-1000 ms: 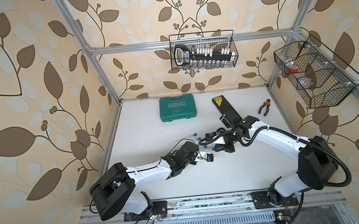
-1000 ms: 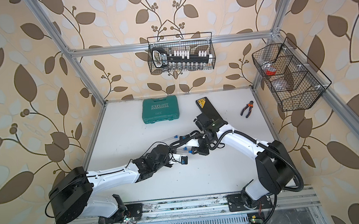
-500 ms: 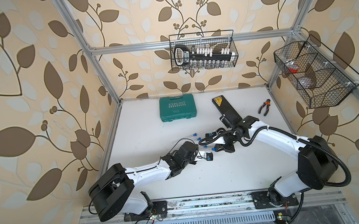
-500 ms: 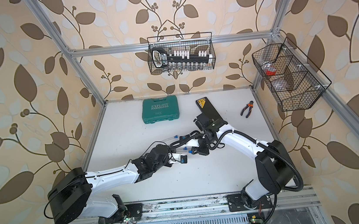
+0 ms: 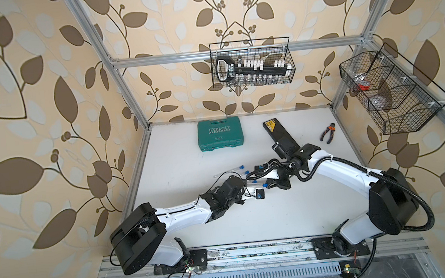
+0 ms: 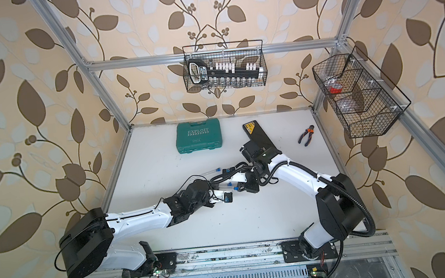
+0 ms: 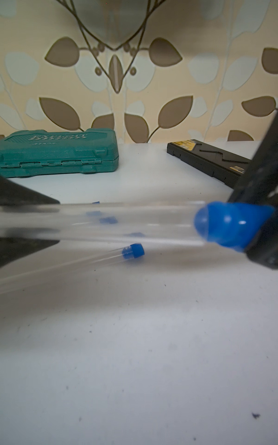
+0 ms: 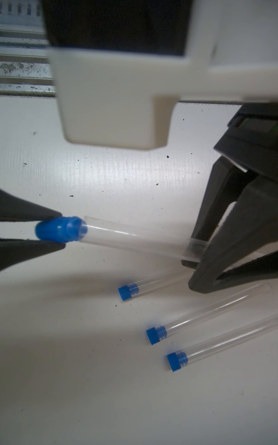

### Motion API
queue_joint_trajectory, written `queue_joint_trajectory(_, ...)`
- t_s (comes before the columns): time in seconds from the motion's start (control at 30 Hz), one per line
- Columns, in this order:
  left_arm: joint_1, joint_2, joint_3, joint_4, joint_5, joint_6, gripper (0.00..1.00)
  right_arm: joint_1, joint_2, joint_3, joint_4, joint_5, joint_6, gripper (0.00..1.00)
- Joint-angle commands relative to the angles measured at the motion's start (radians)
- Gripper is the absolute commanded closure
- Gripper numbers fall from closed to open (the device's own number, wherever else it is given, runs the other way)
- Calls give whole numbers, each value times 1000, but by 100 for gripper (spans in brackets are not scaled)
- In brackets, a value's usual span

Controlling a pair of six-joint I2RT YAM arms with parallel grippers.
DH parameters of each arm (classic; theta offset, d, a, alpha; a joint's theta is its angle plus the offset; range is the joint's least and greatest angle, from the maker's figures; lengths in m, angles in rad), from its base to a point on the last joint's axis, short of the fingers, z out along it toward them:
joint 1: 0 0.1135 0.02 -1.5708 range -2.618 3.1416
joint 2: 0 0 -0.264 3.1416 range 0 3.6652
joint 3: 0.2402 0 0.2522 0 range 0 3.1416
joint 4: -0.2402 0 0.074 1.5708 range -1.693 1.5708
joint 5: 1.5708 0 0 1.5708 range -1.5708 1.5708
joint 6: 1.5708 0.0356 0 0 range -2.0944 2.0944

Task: Insert stoppers into test tubes
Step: Insert the stopper into the test tube.

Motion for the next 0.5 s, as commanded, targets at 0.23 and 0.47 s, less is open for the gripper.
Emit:
queue_joint_trajectory(0.23, -47, -4, 26, 28, -1, 13, 100, 5, 34, 63, -6, -14, 31, 92)
queue_joint_trajectory(0.47, -75, 18, 41, 31, -34, 104, 100, 4, 77, 163, -71, -57, 82, 100)
